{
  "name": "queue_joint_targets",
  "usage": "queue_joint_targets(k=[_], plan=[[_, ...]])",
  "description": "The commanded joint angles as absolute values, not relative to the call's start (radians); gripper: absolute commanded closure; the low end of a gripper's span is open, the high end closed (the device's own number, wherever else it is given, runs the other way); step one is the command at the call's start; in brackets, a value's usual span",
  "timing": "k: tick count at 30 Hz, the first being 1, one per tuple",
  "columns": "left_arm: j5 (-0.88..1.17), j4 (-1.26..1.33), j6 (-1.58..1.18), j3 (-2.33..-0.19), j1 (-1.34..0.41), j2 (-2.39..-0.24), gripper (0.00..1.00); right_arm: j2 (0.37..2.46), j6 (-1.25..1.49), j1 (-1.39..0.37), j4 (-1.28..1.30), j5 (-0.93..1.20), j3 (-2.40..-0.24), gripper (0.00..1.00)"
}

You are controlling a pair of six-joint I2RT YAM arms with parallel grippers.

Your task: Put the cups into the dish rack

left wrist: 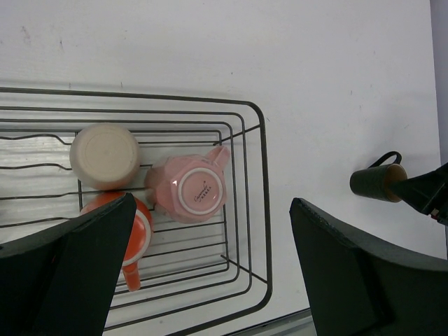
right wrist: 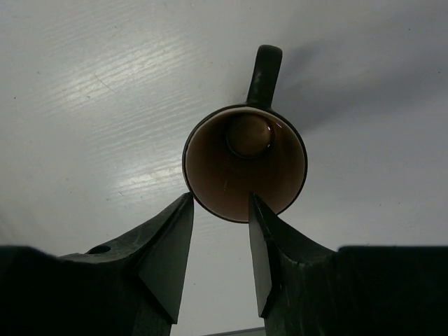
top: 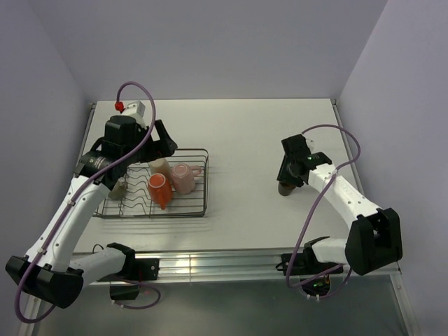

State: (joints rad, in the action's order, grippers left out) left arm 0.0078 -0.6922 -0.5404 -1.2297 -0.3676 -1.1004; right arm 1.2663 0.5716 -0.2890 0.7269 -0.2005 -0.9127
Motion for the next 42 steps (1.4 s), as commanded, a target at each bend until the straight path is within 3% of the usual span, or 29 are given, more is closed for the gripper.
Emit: queue_joint_targets(k=[1, 29, 30, 31, 35, 38, 42], plan=[[-0.026, -0.644, -0.552, -1.22, -0.379, -1.103, 0.01, 1.284, 0.557, -0.285, 0.666, -0.225, -0.905, 0.55], [-0.04, -0.615, -0.564, -1.167, -0.407, -1.123, 0.01, 1.354, 0.56, -0.299, 0.603, -0.232, -0.881, 0.59], [-0.04, -0.615, -0.565, -1.167, -0.408, -1.124, 0.01, 1.358, 0.558, -0.299, 0.601, -0.232, -0.881, 0.63], [-0.038, -0.615, -0.565, -1.167, -0.41, -1.124, 0.01, 1.361, 0.557, -0.301, 0.601, -0.23, -0.882, 0.74], [-0.028, -0.615, -0.565, -1.158, -0.41, -1.12, 0.01, 1.382, 0.552, -0.302, 0.595, -0.212, -0.887, 1.0], [-0.009, -0.606, -0.563, -1.144, -0.411, -1.106, 0.01, 1.356, 0.551, -0.305, 0.601, -0.181, -0.913, 1.0], [0.106, -0.549, -0.557, -1.12, -0.411, -1.069, 0.01, 1.276, 0.549, -0.304, 0.591, 0.062, -1.017, 1.0]])
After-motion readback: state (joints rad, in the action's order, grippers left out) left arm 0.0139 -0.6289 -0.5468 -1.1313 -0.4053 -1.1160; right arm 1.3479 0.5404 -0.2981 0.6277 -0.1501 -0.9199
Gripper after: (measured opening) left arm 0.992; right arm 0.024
